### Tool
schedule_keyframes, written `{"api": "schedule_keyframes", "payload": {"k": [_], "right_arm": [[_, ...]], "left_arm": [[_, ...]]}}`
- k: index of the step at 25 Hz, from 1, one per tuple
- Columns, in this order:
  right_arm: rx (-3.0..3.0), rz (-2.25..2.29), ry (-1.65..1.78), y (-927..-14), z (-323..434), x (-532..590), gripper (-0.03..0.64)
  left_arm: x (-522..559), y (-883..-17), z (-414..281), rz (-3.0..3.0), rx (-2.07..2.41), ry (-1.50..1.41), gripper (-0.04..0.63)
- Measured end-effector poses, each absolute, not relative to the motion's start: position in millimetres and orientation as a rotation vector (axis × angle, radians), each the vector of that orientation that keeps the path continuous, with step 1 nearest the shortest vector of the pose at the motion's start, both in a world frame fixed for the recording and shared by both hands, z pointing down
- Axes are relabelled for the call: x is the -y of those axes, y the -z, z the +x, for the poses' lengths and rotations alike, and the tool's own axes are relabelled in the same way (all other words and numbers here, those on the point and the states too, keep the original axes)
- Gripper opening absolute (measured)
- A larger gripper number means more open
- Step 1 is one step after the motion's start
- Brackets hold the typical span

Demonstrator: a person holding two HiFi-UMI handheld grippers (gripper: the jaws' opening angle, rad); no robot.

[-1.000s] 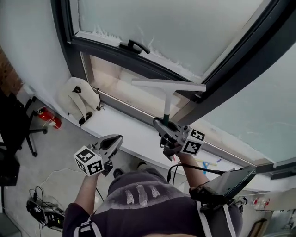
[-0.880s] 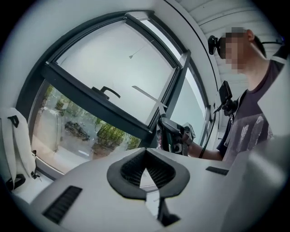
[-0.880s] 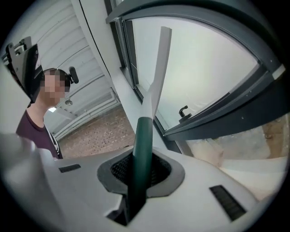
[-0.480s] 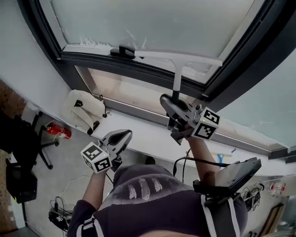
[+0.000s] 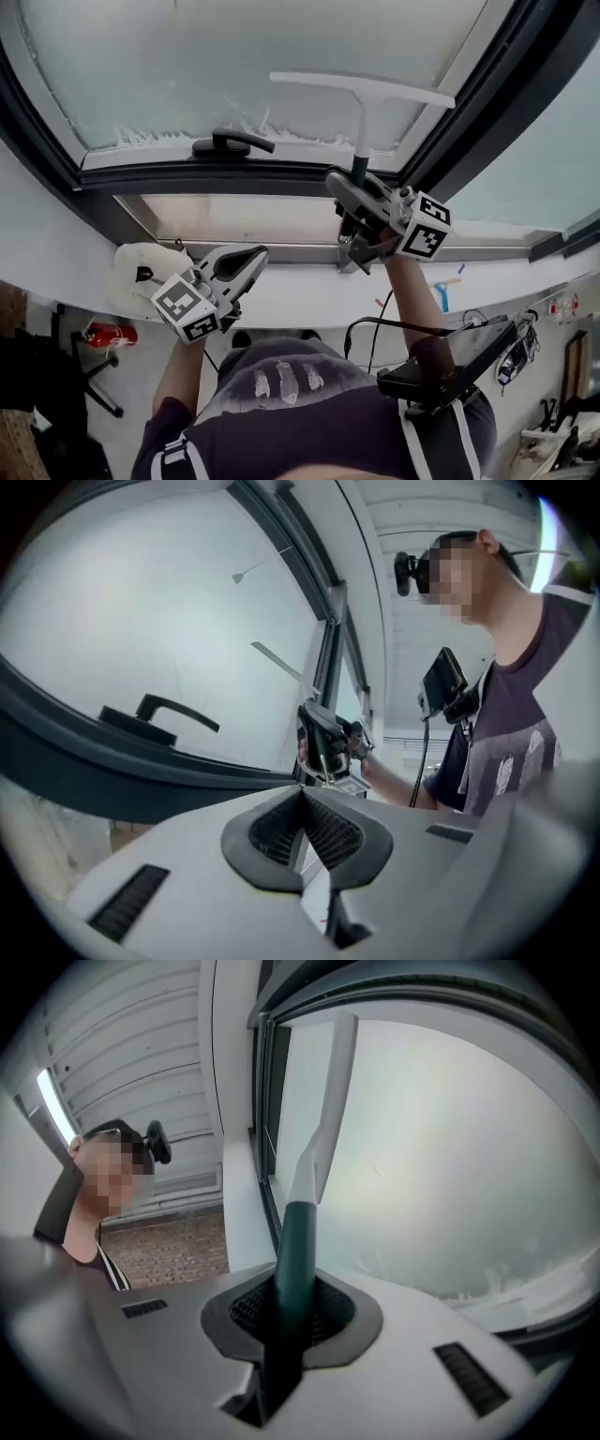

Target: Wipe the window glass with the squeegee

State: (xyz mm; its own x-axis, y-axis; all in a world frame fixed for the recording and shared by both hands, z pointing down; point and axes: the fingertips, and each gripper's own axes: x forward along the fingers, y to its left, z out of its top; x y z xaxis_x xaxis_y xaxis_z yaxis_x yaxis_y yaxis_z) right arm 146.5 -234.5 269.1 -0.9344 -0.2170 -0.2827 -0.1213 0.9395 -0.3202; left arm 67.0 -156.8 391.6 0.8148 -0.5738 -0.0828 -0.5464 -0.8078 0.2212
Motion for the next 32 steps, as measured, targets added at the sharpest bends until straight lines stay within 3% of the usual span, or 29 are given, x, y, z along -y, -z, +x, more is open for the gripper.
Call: {"api": "schedule_keyframes", "payload": {"k": [8,18,32], "right_arm": [[-2.729,-0.258,0.306,-203.2,127.1,256.3,0.037],[-2.708,-0.1,0.228,-92.5,141.4,302.5,0.037],[-2.776,-0.064,0.279,-53.0,146.1,327.0,0.035]], "left_arm": [[154.0,-417.8,36.9,2.808,0.558,0.149,0.005],[179.6,-404.3,57.5,2.826,0.567,0.166,0.005],[207.6,-397.8,87.2,2.796,0.621,0.203,0.005]]}}
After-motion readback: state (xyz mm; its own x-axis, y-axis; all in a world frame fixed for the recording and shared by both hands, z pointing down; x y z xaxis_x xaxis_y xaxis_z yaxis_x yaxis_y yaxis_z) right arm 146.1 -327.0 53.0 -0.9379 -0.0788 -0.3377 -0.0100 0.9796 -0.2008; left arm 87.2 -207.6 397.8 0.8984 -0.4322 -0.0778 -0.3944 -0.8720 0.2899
